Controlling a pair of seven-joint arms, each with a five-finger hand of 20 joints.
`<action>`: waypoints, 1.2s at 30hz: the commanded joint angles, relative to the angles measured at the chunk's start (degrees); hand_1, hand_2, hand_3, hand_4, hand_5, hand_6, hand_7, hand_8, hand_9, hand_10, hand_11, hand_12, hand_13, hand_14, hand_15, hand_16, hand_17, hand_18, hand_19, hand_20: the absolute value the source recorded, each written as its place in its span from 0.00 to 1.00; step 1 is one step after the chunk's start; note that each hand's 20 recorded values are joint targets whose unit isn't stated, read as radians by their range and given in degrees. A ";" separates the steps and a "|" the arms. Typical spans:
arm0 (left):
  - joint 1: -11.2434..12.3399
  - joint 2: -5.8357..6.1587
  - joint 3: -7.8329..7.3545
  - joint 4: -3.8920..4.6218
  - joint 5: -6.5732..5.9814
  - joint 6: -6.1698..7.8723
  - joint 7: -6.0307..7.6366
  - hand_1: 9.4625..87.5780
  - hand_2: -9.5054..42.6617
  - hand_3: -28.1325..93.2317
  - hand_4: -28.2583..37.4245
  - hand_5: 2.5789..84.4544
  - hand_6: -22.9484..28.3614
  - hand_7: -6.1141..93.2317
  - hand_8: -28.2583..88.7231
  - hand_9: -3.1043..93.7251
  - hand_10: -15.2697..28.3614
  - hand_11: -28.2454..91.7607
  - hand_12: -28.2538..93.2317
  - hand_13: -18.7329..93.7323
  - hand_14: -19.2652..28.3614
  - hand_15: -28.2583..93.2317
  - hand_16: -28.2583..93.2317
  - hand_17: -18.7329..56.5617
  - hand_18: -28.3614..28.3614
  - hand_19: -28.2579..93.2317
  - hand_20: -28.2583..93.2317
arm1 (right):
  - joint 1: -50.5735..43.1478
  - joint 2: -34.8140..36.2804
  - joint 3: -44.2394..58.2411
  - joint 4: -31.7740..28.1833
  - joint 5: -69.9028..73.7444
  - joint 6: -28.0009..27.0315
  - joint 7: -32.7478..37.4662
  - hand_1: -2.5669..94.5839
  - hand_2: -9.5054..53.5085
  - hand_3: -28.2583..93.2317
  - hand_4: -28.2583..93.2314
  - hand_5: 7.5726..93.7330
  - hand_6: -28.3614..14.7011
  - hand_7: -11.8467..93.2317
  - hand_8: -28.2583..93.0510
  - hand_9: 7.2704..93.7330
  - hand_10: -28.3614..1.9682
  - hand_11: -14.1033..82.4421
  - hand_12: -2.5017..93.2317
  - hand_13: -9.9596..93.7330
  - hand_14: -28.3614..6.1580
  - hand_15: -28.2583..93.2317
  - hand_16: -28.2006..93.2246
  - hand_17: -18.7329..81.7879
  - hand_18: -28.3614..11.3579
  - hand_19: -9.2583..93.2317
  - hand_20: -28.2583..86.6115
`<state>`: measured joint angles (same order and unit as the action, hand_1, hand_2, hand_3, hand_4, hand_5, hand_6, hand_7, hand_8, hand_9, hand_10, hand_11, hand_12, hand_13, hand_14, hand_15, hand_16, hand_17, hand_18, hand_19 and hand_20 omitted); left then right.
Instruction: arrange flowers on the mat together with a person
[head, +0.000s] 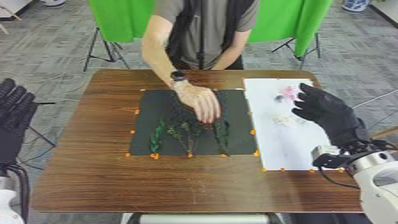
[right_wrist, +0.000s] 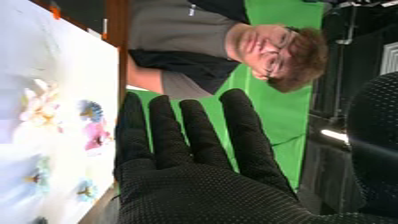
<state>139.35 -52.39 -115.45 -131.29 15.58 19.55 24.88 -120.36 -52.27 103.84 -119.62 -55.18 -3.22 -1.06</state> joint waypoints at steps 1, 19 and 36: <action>1.20 -0.81 0.80 -0.08 -0.30 0.40 -0.03 0.21 0.41 0.83 0.00 0.47 0.58 0.19 0.16 0.36 0.66 0.37 0.29 0.35 0.64 0.42 0.17 0.20 0.67 0.46 0.31 | 1.60 1.59 -1.97 -0.45 -15.93 4.35 0.78 0.23 0.09 0.82 0.07 0.24 0.55 0.19 0.19 0.22 0.35 0.15 0.22 0.31 0.37 0.24 0.46 0.28 0.37 0.35 0.34; 1.61 -1.61 2.23 -0.19 -0.21 0.92 -0.93 0.22 0.40 0.83 0.00 0.47 0.58 0.19 0.16 0.36 0.66 0.37 0.29 0.35 0.69 0.43 0.18 0.19 0.69 0.46 0.31 | 22.15 14.09 -24.03 3.80 -72.89 -1.09 23.74 0.37 0.00 0.84 0.00 0.25 0.56 0.23 0.17 0.24 0.36 0.16 0.24 0.31 0.41 0.36 0.45 0.28 0.34 0.59 0.44; 1.56 -2.09 2.56 0.05 -1.47 0.04 -1.88 0.22 0.41 0.83 0.00 0.48 0.59 0.20 0.16 0.38 0.68 0.37 0.30 0.37 0.72 0.45 0.19 0.18 0.70 0.47 0.31 | 37.58 15.07 -40.51 14.10 -74.02 -10.44 25.54 0.43 0.00 0.80 0.00 0.38 0.59 0.28 0.14 0.41 0.43 0.30 0.26 0.40 0.43 0.62 0.44 0.33 0.22 0.75 0.58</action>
<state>140.11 -53.99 -113.64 -131.40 14.76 19.96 23.52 -84.90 -37.70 63.89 -107.86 -128.35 -8.25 25.02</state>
